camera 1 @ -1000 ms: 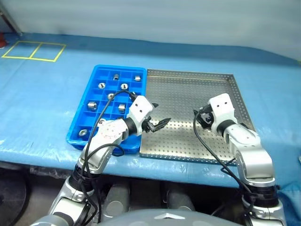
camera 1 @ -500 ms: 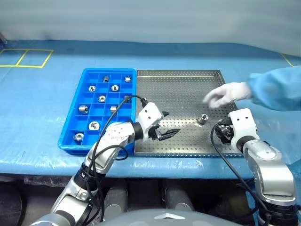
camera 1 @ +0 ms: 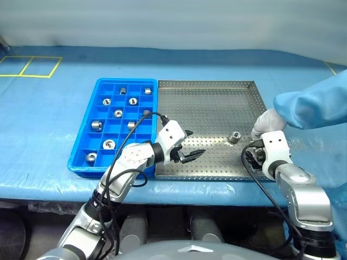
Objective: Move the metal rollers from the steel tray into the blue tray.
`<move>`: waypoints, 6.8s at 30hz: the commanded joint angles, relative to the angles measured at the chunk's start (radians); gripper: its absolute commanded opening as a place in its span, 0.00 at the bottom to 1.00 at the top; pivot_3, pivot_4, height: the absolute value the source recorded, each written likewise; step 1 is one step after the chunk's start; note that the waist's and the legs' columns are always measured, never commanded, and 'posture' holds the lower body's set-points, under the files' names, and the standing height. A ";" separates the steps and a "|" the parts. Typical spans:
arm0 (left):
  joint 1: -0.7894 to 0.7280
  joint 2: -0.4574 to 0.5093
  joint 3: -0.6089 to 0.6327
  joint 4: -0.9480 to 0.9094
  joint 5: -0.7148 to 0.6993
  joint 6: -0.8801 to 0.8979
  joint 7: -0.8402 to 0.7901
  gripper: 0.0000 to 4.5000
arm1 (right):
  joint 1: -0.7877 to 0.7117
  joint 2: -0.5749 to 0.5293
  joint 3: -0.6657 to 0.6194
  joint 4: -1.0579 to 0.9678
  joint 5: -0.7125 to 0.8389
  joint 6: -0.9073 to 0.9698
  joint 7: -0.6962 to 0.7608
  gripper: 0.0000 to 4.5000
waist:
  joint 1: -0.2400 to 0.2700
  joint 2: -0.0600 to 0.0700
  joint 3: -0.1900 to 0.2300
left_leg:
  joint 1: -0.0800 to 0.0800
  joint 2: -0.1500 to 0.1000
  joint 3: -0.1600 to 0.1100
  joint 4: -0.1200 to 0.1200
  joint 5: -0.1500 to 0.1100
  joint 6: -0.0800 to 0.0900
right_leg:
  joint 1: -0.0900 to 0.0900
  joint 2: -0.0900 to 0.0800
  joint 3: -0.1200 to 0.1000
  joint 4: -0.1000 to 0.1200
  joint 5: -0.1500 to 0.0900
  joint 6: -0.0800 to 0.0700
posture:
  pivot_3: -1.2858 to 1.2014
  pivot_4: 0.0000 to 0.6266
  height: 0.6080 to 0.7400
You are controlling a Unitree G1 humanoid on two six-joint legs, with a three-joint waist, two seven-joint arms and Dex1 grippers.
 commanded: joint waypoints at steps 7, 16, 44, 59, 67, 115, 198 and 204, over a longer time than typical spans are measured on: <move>0.010 0.000 0.002 -0.041 0.003 -0.009 0.008 0.82 | -0.030 0.005 -0.020 0.013 0.012 -0.017 -0.033 0.85 | 0.004 0.000 0.000 | 0.000 0.000 0.000 0.000 0.000 0.000 | 0.000 0.000 0.000 0.000 0.000 0.000 | 0.55 0.24 1.00; 0.008 0.000 0.001 -0.037 0.007 -0.012 0.007 0.82 | -0.033 0.003 -0.011 0.008 0.026 -0.016 -0.037 0.85 | 0.003 0.001 0.000 | 0.001 0.000 0.000 0.001 0.000 0.000 | 0.000 0.000 0.000 0.002 0.000 0.000 | 0.55 0.24 1.00; 0.008 0.025 0.023 -0.033 0.012 -0.014 0.010 0.82 | -0.079 -0.009 0.013 -0.077 0.079 -0.027 -0.003 0.85 | 0.003 0.001 -0.001 | 0.001 0.000 0.000 0.001 0.000 0.000 | 0.000 0.000 0.000 0.003 0.000 0.000 | 0.55 0.24 1.00; 0.015 0.035 0.023 -0.042 0.009 -0.008 0.019 0.82 | -0.110 0.075 0.128 -0.041 0.217 -0.093 0.082 0.85 | 0.006 0.001 -0.001 | 0.001 0.000 0.000 0.001 0.000 0.000 | 0.000 0.000 0.000 0.003 0.000 0.000 | 0.56 0.24 1.00; 0.024 0.043 0.030 -0.055 0.009 0.001 0.029 0.82 | -0.125 0.093 0.157 0.093 0.211 -0.149 0.070 0.81 | 0.011 0.001 -0.001 | 0.001 0.000 0.000 0.001 0.000 0.000 | -0.001 0.000 0.000 0.004 0.000 0.000 | 0.56 0.24 1.00; 0.293 0.276 0.321 -0.509 0.177 0.535 0.410 0.82 | -0.426 0.231 0.623 0.166 0.263 -0.291 0.287 0.38 | 0.113 -0.001 0.001 | 0.001 0.001 -0.002 -0.002 0.000 0.000 | -0.003 0.001 -0.002 0.006 -0.002 -0.003 | 0.67 0.24 1.00; -0.289 -0.178 -0.037 0.464 0.293 0.246 0.252 0.82 | -0.125 0.036 0.192 -0.150 0.073 -0.166 -0.023 0.80 | -0.010 -0.001 0.001 | -0.001 0.000 -0.001 0.000 0.000 0.000 | 0.000 0.000 0.000 0.000 0.001 0.001 | 0.53 0.24 1.00; -0.296 -0.184 -0.036 0.474 0.292 0.240 0.239 0.42 | -0.125 0.043 0.196 -0.149 0.073 -0.167 -0.028 0.80 | -0.009 -0.001 0.000 | 0.001 0.000 -0.001 0.001 0.000 0.000 | 0.001 0.000 0.000 0.001 0.001 0.001 | 0.53 0.24 1.00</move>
